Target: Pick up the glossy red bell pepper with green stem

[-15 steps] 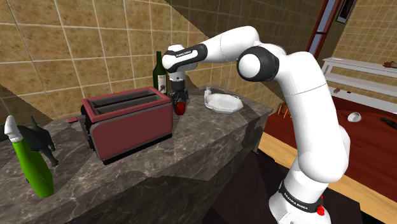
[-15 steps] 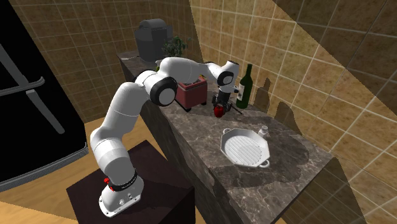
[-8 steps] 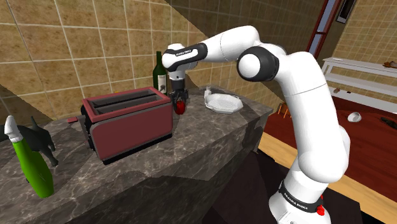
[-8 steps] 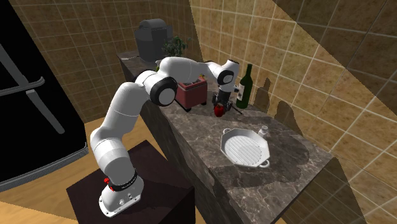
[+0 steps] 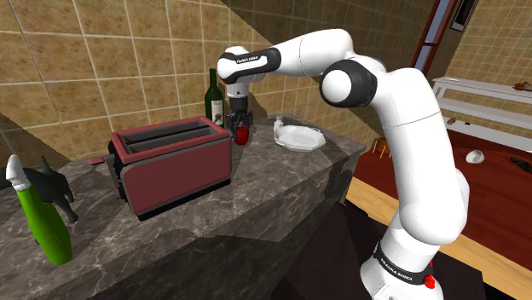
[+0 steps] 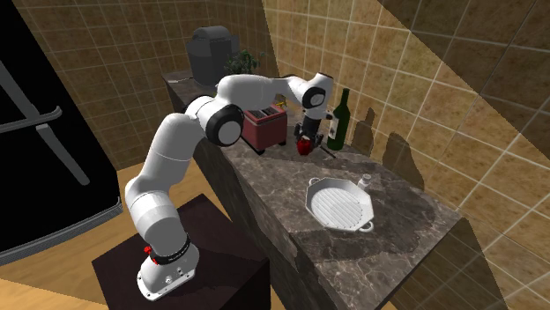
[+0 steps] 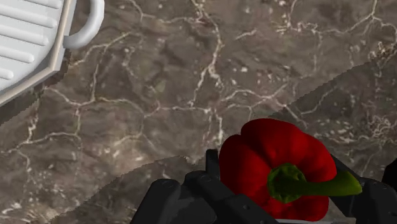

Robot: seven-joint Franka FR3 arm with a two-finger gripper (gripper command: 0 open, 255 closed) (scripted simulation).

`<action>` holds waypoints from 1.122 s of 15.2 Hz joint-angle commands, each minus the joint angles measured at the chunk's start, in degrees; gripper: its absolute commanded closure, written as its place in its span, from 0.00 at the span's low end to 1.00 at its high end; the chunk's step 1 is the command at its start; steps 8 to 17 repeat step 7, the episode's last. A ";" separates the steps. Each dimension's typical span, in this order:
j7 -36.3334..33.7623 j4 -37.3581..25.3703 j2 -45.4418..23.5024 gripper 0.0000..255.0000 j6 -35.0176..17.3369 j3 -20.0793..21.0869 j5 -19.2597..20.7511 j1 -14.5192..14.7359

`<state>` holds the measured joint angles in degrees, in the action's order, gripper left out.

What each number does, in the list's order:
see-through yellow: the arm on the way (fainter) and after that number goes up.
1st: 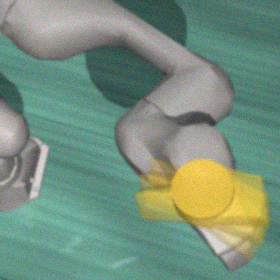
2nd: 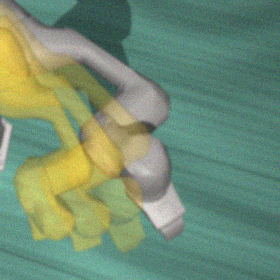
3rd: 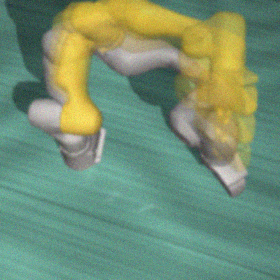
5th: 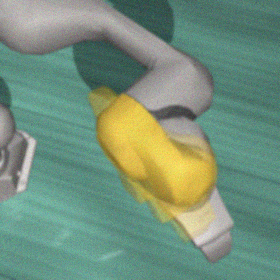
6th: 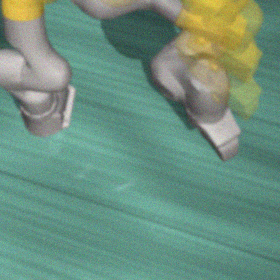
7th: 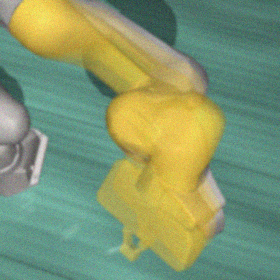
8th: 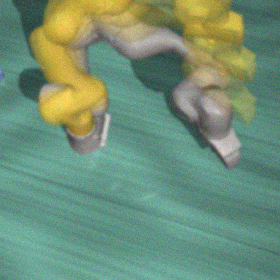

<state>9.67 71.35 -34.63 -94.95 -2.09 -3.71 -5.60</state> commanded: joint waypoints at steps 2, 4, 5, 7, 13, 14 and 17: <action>-0.14 -2.02 0.21 1.00 2.24 0.01 0.02 -0.01; -0.21 -3.49 0.25 1.00 3.75 0.01 0.03 -0.03; -0.24 -4.28 0.25 1.00 4.53 0.01 0.03 -0.05; -0.25 -4.40 0.25 1.00 4.65 0.01 0.04 -0.05; -0.25 -4.40 0.25 1.00 4.65 0.01 0.04 -0.05; -0.25 -4.40 0.25 1.00 4.65 0.01 0.04 -0.05; -0.25 -4.40 0.25 1.00 4.65 0.01 0.04 -0.05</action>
